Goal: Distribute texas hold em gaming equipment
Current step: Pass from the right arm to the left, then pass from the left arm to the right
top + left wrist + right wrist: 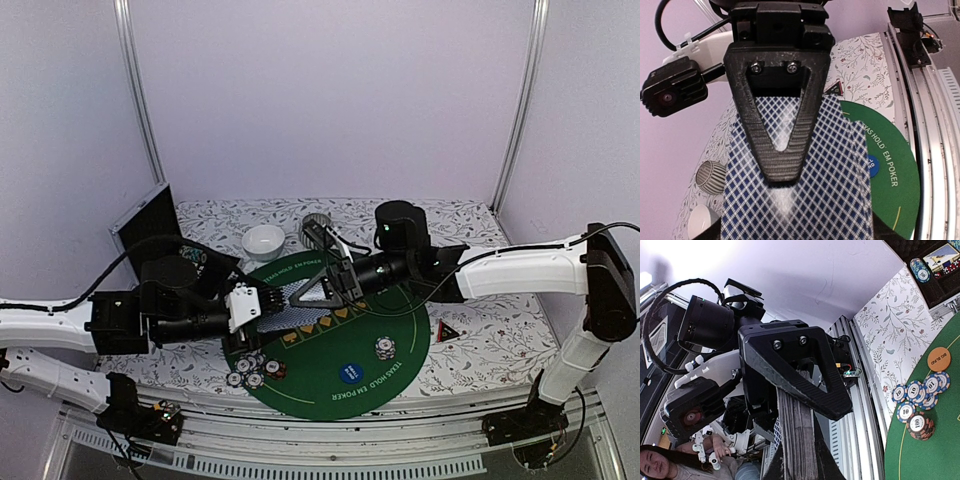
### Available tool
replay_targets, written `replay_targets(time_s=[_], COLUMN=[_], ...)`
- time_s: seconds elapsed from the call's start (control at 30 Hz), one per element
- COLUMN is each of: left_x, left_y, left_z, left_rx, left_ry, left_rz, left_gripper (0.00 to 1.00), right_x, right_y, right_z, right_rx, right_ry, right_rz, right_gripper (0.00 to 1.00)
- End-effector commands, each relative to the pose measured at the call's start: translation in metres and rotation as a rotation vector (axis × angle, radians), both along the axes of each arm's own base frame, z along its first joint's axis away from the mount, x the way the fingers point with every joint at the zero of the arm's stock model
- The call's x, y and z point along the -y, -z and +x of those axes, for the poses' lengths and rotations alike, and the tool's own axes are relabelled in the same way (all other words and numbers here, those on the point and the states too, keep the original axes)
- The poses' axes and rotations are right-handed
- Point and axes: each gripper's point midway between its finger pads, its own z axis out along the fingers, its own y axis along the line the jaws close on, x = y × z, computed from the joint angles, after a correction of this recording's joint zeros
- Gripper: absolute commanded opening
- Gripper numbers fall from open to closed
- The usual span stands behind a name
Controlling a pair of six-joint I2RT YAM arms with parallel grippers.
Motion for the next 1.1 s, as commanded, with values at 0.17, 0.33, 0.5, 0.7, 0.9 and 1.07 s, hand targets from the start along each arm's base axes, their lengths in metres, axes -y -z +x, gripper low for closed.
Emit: replay_targets(time_s=[0.17, 0.33, 0.5, 0.7, 0.9, 1.07], left_x=[0.004, 0.002, -0.002, -0.004, -0.004, -0.004], left_y=[-0.010, -0.011, -0.011, -0.010, -0.006, -0.006], left_z=[0.004, 0.007, 0.010, 0.008, 0.006, 0.006], left_rx=[-0.025, -0.027, -0.043, -0.056, -0.070, -0.076], left_ry=[-0.012, -0.033, -0.060, -0.059, -0.048, -0.052], left_rz=[-0.054, -0.067, -0.081, -0.100, -0.095, -0.096], left_gripper=[0.57, 0.52, 0.51, 0.50, 0.50, 0.51], right_x=[-0.005, -0.005, -0.004, -0.005, -0.005, -0.004], right_y=[-0.008, -0.006, -0.003, -0.001, 0.000, 0.004], right_z=[-0.002, -0.001, 0.002, 0.008, 0.008, 0.009], right_rx=[0.015, 0.012, 0.029, 0.044, 0.056, 0.059], right_ry=[-0.010, -0.005, 0.020, 0.045, 0.046, 0.050], right_rz=[0.022, 0.001, -0.028, -0.058, -0.071, -0.083], right_gripper=[0.02, 0.15, 0.29, 0.38, 0.54, 0.60])
